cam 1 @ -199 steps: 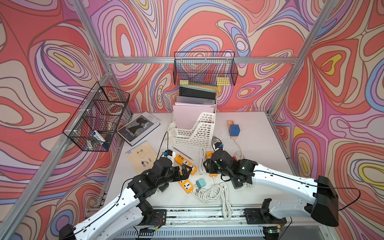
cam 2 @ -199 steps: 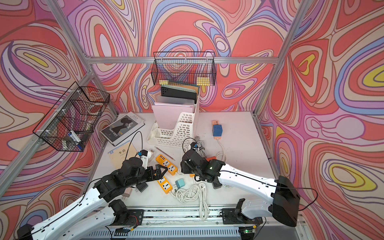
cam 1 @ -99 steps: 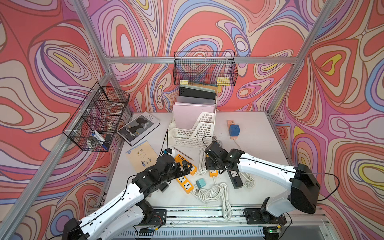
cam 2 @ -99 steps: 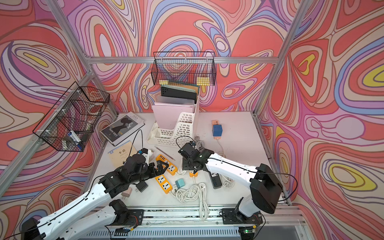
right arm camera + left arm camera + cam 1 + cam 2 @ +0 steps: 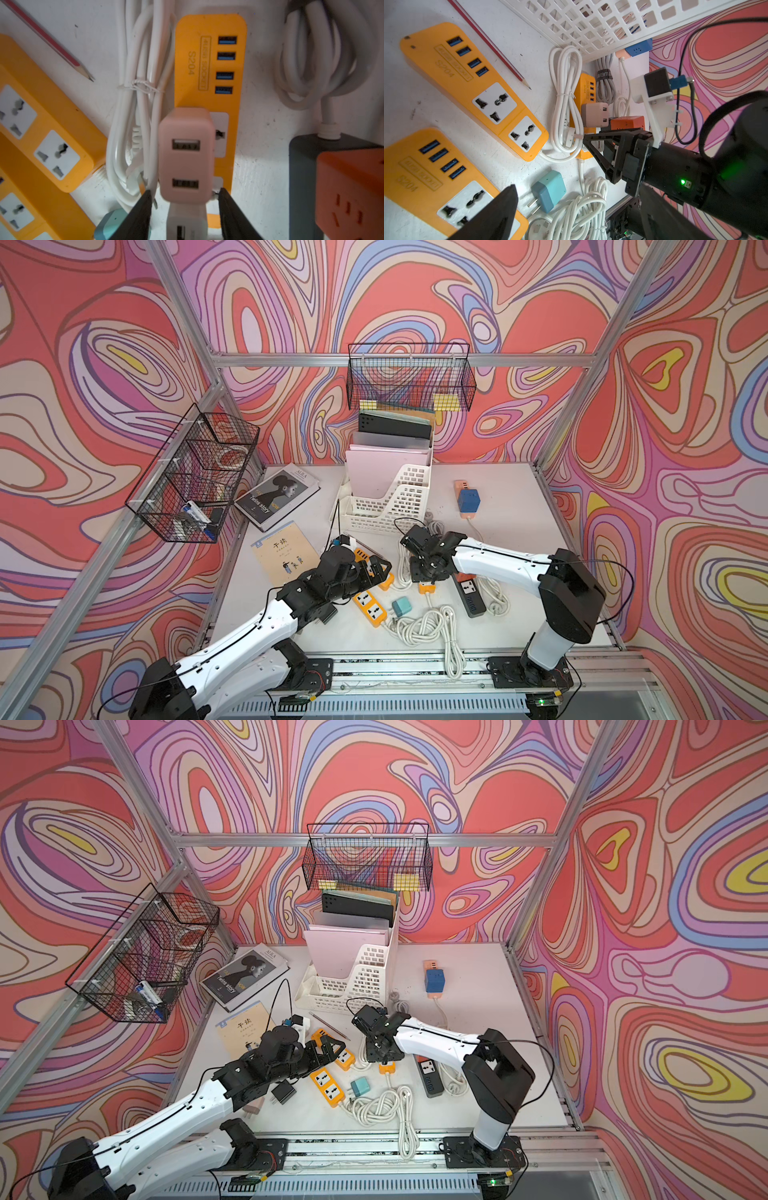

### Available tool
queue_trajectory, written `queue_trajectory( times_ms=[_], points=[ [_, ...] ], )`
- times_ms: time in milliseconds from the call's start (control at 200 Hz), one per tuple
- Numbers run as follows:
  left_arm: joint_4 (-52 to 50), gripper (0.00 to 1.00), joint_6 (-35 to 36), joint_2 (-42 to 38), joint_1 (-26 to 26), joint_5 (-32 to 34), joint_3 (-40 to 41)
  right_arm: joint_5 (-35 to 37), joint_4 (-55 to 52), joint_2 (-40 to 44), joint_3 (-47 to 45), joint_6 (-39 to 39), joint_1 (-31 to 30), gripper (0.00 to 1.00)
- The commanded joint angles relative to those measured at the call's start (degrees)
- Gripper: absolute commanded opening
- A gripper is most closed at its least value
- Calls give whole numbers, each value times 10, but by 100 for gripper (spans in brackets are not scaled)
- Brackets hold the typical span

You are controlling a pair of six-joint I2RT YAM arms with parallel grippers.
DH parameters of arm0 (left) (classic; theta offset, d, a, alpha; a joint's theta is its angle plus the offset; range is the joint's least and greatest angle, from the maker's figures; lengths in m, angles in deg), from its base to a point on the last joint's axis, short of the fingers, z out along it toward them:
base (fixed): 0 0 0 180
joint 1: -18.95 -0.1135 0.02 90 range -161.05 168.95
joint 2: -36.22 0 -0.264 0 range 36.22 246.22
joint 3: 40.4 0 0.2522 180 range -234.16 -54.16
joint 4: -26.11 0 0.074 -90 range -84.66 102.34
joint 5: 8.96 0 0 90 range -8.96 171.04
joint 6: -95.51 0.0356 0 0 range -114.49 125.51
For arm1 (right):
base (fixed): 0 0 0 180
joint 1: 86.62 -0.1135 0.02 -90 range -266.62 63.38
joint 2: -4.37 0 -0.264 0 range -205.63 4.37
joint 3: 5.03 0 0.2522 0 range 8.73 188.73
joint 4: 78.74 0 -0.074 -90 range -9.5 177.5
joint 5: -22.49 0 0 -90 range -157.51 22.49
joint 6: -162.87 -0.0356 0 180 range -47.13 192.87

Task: Pull the plug off the socket
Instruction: Adjust the socket at the center of the board.

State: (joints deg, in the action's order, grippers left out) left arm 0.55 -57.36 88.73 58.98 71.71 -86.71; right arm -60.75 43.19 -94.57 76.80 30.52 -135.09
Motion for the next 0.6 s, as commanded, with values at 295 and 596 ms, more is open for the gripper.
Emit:
queue_trajectory(
  times_ms=[295,596],
  points=[
    [28,96,10,-7,-4,-14,1,-11,-28,-41,17,23,5,35],
    [144,88,5,89,-5,-104,-10,-30,24,36,-24,29,10,18]
  ],
)
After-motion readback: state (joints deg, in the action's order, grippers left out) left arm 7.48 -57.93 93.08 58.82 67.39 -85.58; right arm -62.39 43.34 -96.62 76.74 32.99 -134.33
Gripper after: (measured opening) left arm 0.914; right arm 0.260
